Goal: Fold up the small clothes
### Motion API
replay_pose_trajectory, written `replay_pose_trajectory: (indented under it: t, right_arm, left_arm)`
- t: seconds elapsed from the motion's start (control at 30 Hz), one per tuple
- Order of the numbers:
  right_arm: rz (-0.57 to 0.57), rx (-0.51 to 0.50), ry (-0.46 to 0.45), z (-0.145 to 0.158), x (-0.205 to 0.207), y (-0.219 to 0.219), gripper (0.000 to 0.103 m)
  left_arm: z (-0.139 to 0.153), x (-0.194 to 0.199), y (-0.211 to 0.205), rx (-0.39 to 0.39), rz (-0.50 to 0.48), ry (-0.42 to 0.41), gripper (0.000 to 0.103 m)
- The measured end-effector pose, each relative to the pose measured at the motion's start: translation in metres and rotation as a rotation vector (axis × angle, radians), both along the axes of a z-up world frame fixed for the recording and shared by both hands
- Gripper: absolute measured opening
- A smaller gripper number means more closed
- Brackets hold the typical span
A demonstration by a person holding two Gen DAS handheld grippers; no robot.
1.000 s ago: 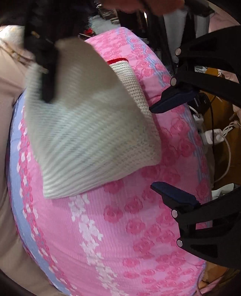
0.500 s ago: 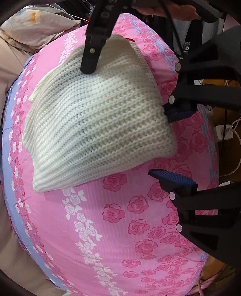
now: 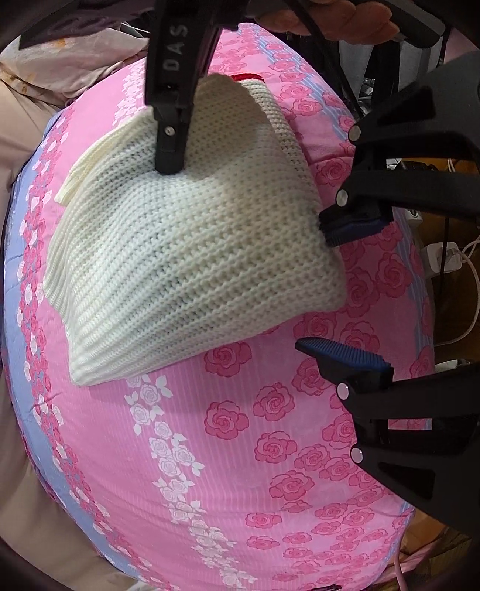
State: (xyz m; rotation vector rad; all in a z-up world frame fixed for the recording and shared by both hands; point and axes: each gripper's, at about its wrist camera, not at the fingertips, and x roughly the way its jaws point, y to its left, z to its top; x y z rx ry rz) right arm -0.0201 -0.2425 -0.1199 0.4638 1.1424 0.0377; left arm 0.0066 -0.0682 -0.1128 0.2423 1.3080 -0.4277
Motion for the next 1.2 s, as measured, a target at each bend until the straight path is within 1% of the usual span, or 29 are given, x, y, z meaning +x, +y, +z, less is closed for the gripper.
replay_pose_trajectory:
  t: [0.07,0.17,0.23,0.27,0.3,0.33,0.37,0.43,0.47,0.5,0.53,0.57,0.6,0.67,0.7,0.73,0.77,0.83,0.87,0.9,0.93,0.97,1.03,1.07,1.1,1.13,1.17,1.2]
  right_arm:
    - [0.001,0.01,-0.069,0.023,-0.002,0.001,0.012]
    - [0.002,0.013,-0.199,0.075,-0.015,-0.002,0.011]
    - [-0.009,-0.045,-0.279,0.109,-0.035,-0.008,0.011]
    - [-0.019,-0.07,-0.293,0.115,-0.042,-0.013,0.011]
    - [-0.04,-0.104,-0.287,0.114,-0.052,-0.023,0.011]
    - [-0.054,-0.125,-0.259,0.105,-0.056,-0.031,0.012]
    - [-0.076,-0.16,-0.197,0.082,-0.059,-0.043,0.012]
    - [-0.091,-0.198,-0.038,0.022,-0.058,-0.062,0.012]
    - [-0.098,-0.197,0.046,-0.01,-0.058,-0.069,0.013]
    - [-0.122,-0.144,0.101,-0.032,-0.06,-0.078,0.013]
    - [-0.158,-0.084,0.094,-0.033,-0.064,-0.085,0.014]
    - [-0.172,-0.058,0.08,-0.026,-0.067,-0.087,0.019]
    - [-0.188,-0.049,0.052,-0.011,-0.069,-0.089,0.022]
    - [-0.21,-0.096,-0.001,0.016,-0.072,-0.09,0.022]
    - [-0.211,-0.153,-0.047,0.035,-0.074,-0.087,0.022]
    - [-0.199,-0.204,-0.087,0.051,-0.074,-0.081,0.022]
    - [-0.161,-0.221,-0.129,0.064,-0.074,-0.073,0.022]
    - [-0.071,-0.177,-0.179,0.08,-0.067,-0.057,0.021]
    - [-0.002,-0.142,-0.182,0.08,-0.062,-0.041,0.018]
    - [0.05,-0.127,-0.175,0.075,-0.055,-0.022,0.017]
    - [0.099,-0.125,-0.157,0.063,-0.049,-0.006,0.017]
    - [0.146,-0.136,-0.119,0.045,-0.042,0.011,0.017]
    - [0.236,-0.163,0.037,-0.019,-0.027,0.038,0.017]
    - [0.246,-0.178,0.074,-0.039,-0.023,0.042,0.015]
    - [0.231,-0.165,0.059,-0.035,-0.024,0.044,0.015]
    - [0.214,-0.149,0.058,-0.025,-0.026,0.044,0.015]
    - [0.175,-0.122,0.022,-0.007,-0.031,0.034,0.014]
    - [0.124,-0.115,-0.03,0.01,-0.038,0.022,0.016]
  left_arm:
    - [0.002,0.0,0.001,-0.004,0.005,0.0,0.047]
    - [0.014,-0.001,0.003,-0.035,0.006,-0.003,0.048]
    - [0.028,-0.004,0.005,-0.049,-0.001,-0.022,0.049]
    - [0.038,-0.006,0.008,-0.071,0.0,-0.032,0.053]
    - [0.045,-0.008,0.012,-0.09,0.004,-0.035,0.054]
    - [0.05,-0.008,0.015,-0.103,0.009,-0.037,0.055]
    - [0.052,-0.008,0.017,-0.104,0.016,-0.036,0.056]
    - [0.049,-0.005,0.022,-0.083,0.035,-0.026,0.054]
    - [0.046,-0.002,0.024,-0.075,0.049,-0.021,0.054]
    - [0.042,0.001,0.026,-0.067,0.065,-0.008,0.054]
    - [0.039,0.004,0.027,-0.057,0.079,0.005,0.054]
    - [0.039,0.005,0.027,-0.055,0.089,0.01,0.054]
    - [0.042,0.006,0.028,-0.062,0.096,0.001,0.054]
    - [0.045,0.005,0.027,-0.058,0.097,-0.024,0.054]
    - [0.046,0.006,0.025,-0.051,0.096,-0.035,0.054]
    - [0.048,0.005,0.023,-0.046,0.097,-0.042,0.054]
    - [0.05,0.006,0.021,-0.043,0.098,-0.048,0.054]
    - [0.054,0.006,0.018,-0.035,0.094,-0.067,0.055]
    - [0.055,0.008,0.017,-0.028,0.096,-0.08,0.057]
    - [0.057,0.008,0.017,-0.024,0.097,-0.089,0.058]
    - [0.058,0.009,0.017,-0.02,0.1,-0.096,0.06]
    - [0.059,0.01,0.017,-0.022,0.101,-0.1,0.06]
    - [0.06,0.011,0.018,-0.022,0.099,-0.103,0.06]
    - [0.06,0.011,0.018,-0.02,0.097,-0.104,0.06]
    - [0.061,0.012,0.018,-0.018,0.096,-0.104,0.06]
    - [0.061,0.012,0.018,-0.015,0.097,-0.104,0.06]
    - [0.062,0.013,0.018,-0.017,0.098,-0.105,0.06]
    - [0.063,0.013,0.018,-0.021,0.099,-0.108,0.06]
